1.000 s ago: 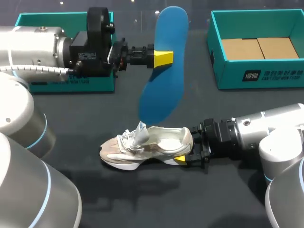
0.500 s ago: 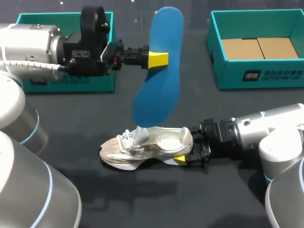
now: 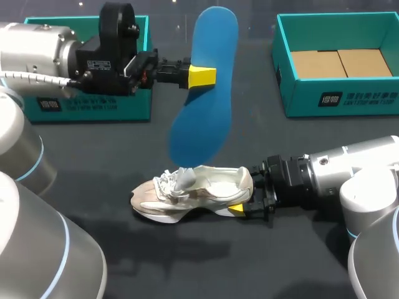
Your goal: Take the shoe out of the shoebox, open the shoe tongue, remove and reinsert the insole, then place the shoe into the shoebox
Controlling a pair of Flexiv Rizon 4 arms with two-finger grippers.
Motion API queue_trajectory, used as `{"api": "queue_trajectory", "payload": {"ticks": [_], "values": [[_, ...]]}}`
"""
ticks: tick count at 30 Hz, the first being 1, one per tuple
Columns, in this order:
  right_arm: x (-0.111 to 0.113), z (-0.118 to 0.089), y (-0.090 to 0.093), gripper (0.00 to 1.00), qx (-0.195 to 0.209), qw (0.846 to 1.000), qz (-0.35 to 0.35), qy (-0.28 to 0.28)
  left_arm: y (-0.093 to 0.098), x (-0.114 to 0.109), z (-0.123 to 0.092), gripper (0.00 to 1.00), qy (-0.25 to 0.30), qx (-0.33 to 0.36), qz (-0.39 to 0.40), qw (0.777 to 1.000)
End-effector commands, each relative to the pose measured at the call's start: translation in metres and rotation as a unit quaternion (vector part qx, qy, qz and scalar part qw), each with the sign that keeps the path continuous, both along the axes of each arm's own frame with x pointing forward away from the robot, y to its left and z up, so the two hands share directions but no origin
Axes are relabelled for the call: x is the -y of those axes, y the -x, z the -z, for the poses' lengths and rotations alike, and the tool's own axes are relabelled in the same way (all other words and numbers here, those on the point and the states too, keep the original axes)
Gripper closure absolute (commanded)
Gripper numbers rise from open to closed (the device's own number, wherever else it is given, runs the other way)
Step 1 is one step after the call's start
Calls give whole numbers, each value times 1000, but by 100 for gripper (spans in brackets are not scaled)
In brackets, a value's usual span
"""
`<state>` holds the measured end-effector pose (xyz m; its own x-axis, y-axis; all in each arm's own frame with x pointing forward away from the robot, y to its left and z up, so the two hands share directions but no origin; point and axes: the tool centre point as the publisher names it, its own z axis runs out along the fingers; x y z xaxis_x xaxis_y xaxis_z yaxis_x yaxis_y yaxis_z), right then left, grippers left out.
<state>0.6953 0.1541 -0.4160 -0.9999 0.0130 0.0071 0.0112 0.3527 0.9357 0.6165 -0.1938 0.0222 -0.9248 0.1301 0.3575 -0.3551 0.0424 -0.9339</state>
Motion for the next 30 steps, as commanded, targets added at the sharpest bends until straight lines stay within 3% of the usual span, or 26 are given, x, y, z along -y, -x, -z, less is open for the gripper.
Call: {"api": "queue_trajectory", "payload": {"ticks": [1, 9, 10, 11, 12, 30], "values": [[-1, 2, 0, 100, -1, 1000, 0, 3, 0, -2, -1, 100, -3, 0, 1, 1000], [1, -1, -1, 98, 0, 1000, 9, 17, 0, -2, -1, 100, -3, 0, 1, 1000], [1, -1, -2, 65, -4, 1000, 10, 23, 0, -2, -1, 100, -3, 0, 1, 1000], [1, -1, -3, 39, -7, 999, 11, 29, 0, -2, -1, 100, -3, 0, 1, 1000], [1, -1, -4, 0, -9, 999, 13, 33, 0, -2, -1, 100, -3, 0, 1, 1000], [19, -23, 3, 0, -16, 990, 16, 142, 0, -2, -1, 100, -3, 0, 1, 1000]]}}
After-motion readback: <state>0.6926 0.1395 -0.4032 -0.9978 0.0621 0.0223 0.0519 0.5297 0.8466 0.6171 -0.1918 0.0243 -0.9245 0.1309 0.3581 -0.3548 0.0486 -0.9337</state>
